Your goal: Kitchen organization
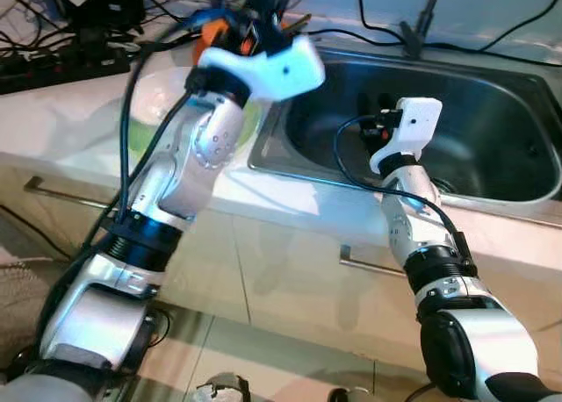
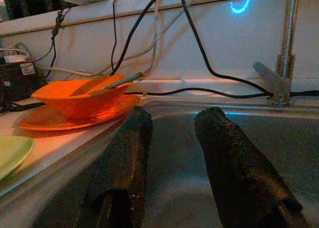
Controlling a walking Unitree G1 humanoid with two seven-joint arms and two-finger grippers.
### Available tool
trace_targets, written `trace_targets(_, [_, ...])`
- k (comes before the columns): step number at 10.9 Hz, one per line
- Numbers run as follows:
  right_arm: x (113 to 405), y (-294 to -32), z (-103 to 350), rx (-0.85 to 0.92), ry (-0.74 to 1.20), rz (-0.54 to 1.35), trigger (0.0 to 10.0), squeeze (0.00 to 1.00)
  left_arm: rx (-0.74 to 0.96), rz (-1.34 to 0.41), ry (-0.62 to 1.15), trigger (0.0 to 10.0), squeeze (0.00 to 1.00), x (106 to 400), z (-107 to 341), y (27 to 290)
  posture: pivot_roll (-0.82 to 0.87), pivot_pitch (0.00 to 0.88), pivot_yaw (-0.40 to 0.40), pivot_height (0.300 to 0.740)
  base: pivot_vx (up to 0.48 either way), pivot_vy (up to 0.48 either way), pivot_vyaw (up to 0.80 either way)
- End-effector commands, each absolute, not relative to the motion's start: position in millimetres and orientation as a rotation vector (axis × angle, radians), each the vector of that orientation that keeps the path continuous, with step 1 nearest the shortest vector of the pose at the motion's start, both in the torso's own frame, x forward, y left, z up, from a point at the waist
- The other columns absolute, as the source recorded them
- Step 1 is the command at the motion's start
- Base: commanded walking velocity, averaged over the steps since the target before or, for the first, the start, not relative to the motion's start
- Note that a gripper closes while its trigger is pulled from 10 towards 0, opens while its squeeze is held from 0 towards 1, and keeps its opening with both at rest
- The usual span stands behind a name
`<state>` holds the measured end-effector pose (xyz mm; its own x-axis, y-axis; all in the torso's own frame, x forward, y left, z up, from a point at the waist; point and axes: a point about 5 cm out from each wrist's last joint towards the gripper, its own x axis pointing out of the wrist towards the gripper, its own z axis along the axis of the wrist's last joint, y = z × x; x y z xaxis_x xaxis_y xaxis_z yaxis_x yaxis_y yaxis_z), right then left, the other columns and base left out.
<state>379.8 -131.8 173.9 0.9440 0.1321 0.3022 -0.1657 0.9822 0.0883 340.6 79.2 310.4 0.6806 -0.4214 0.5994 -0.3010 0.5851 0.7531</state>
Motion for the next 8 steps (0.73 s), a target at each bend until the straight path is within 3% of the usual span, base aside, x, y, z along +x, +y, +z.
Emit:
trace_targets(1, [382, -132, 179, 0.123, -0.320, 0.147, 10.0, 0.00, 0.837, -0.096, -0.879, 10.0, 0.00, 337, 316, 81, 0.12, 0.023, 0.014, 0.740, 0.000, 0.000, 0.00])
trace_targets(3, [381, -129, 181, 0.123, -0.334, 0.149, 10.0, 0.00, 0.517, -0.167, -0.877, 10.0, 0.00, 336, 319, 85, 0.12, 0.019, 0.026, 0.740, 0.000, 0.000, 0.00])
trace_targets(4, [380, -130, 180, 0.131, -0.338, 0.139, 10.0, 0.00, 0.497, -0.184, -0.898, 10.0, 0.00, 334, 321, 86, 0.14, 0.007, 0.024, 0.740, 0.000, 0.000, 0.00])
trace_targets(7, [384, -144, 177, 0.123, -0.292, 0.139, 10.0, 0.00, 0.561, -0.246, -0.924, 10.0, 0.00, 341, 321, 64, 0.31, 0.000, -0.180, 0.740, 0.000, 0.000, 0.00])
trace_targets(8, [387, -149, 183, 0.107, -0.295, 0.143, 10.0, 0.00, 0.546, -0.234, -0.905, 10.0, 0.00, 346, 315, 61, 0.32, 0.000, -0.204, 0.740, 0.000, 0.000, 0.00])
